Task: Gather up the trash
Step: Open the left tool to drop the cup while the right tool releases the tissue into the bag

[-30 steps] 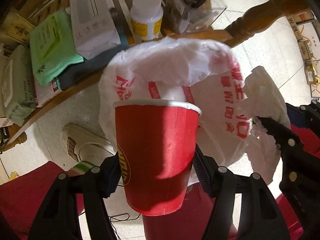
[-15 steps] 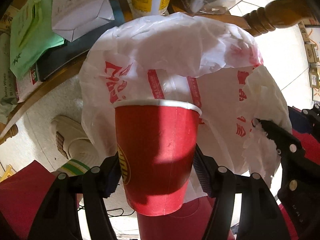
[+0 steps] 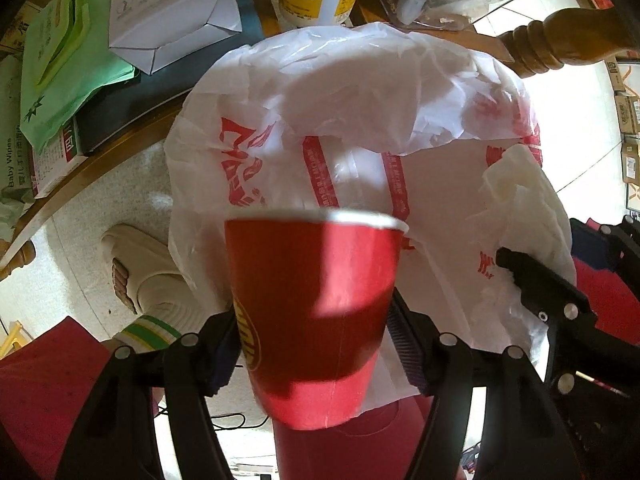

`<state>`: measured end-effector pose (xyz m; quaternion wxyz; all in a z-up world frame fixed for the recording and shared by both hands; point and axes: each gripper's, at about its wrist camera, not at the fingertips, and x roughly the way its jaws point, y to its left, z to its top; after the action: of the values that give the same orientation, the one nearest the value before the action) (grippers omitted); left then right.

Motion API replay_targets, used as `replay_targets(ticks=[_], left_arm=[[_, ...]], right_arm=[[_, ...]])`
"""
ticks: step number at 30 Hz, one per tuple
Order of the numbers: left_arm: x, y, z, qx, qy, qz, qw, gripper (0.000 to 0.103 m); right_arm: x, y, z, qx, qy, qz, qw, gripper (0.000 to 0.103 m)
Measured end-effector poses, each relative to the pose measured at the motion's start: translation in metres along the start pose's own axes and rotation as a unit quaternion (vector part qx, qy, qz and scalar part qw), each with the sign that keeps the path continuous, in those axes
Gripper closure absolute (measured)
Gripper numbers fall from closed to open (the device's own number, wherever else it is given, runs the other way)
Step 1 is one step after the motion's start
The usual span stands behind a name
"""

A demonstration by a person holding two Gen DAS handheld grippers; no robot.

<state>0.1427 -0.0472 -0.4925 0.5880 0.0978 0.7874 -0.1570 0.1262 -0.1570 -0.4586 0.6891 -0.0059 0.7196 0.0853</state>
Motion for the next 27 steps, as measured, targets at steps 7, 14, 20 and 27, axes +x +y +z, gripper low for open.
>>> replay_targets(ticks=[7,14,20,27], left_arm=[[0.0,0.002,0.0,-0.002,0.003,0.005,1.0,0.033],[-0.001,0.005,0.001,-0.008,0.003,0.002,1.0,0.033],[-0.01,0.009,-0.001,-0.02,-0.008,0.009,0.9997,0.03],[-0.017,0.01,-0.006,-0.017,-0.022,0.03,0.9992,0.026]], right_arm=[[0.003,-0.006,0.0,0.013,0.002,-0.003,1.0,0.059],[0.002,-0.012,0.001,0.023,0.001,0.0,1.0,0.051],[-0.004,-0.021,0.003,0.034,-0.009,0.009,0.999,0.038],[-0.01,-0.014,0.002,0.031,-0.013,0.008,0.999,0.036]])
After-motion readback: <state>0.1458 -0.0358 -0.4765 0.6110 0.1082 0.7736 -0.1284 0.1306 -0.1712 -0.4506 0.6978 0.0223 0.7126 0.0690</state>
